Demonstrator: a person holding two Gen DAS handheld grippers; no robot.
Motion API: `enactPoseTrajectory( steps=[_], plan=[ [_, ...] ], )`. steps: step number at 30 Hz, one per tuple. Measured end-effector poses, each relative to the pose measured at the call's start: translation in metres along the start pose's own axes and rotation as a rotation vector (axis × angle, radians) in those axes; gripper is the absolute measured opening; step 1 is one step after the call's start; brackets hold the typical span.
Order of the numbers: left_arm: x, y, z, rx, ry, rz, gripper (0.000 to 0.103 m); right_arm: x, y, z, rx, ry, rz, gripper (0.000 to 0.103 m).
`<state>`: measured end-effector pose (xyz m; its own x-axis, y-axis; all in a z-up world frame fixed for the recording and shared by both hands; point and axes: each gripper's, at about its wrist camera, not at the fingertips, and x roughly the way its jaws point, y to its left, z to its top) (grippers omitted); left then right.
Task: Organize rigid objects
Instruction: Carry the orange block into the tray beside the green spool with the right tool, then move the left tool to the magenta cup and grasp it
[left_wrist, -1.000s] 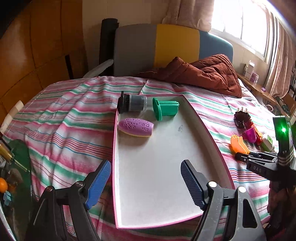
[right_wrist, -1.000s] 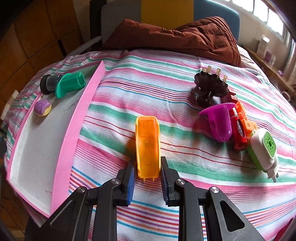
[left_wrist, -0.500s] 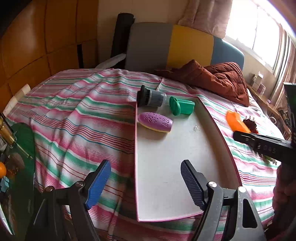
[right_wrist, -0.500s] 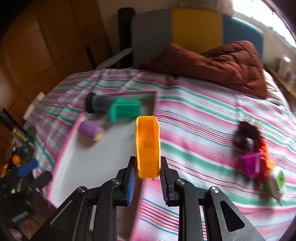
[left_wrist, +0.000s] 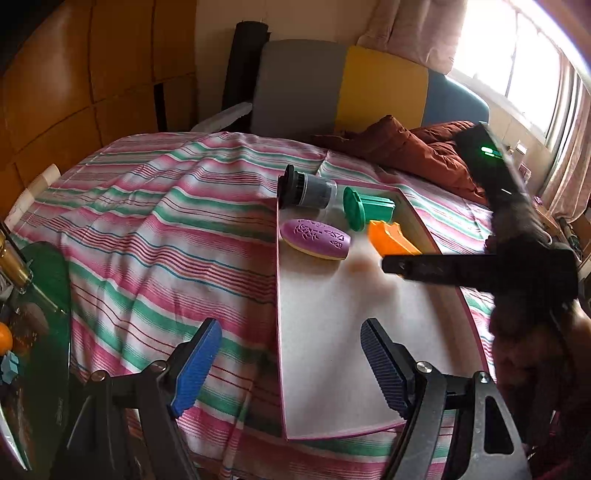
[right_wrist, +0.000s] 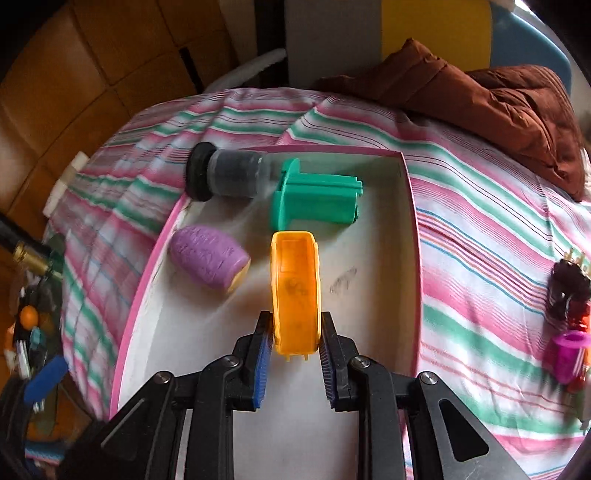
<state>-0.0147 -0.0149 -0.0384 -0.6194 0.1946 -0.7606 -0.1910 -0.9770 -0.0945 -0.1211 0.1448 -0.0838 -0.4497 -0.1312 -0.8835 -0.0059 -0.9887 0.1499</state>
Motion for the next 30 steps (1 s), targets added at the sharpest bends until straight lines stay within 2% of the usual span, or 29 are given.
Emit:
enactPoseTrajectory(
  steps=[4, 11, 13, 14, 17, 23, 30],
  plan=[
    [0.001, 0.002, 0.000, -0.004, 0.002, 0.010, 0.079, 0.017, 0.002, 0.009, 0.005, 0.027, 0.018, 0.025],
    [-0.001, 0.006, 0.001, -0.023, -0.005, 0.019, 0.079, 0.011, -0.001, 0.004, -0.002, 0.003, 0.024, 0.027],
    [-0.003, 0.005, 0.001, -0.018, -0.012, 0.020, 0.079, 0.007, -0.003, 0.001, 0.001, -0.010, 0.042, 0.031],
    [-0.005, 0.004, 0.001, -0.014, -0.016, 0.023, 0.079, 0.003, -0.004, 0.000, 0.000, -0.020, 0.045, 0.036],
    [-0.007, 0.002, 0.001, -0.008, -0.020, 0.022, 0.079, -0.013, -0.006, -0.008, -0.008, -0.063, 0.053, 0.040],
    [-0.011, -0.005, -0.001, 0.009, -0.028, 0.023, 0.079, -0.048, -0.012, -0.026, -0.034, -0.141, 0.039, 0.041],
    [-0.015, -0.015, -0.002, 0.030, -0.036, 0.012, 0.079, -0.085, -0.040, -0.055, -0.022, -0.212, -0.016, 0.041]
  ],
)
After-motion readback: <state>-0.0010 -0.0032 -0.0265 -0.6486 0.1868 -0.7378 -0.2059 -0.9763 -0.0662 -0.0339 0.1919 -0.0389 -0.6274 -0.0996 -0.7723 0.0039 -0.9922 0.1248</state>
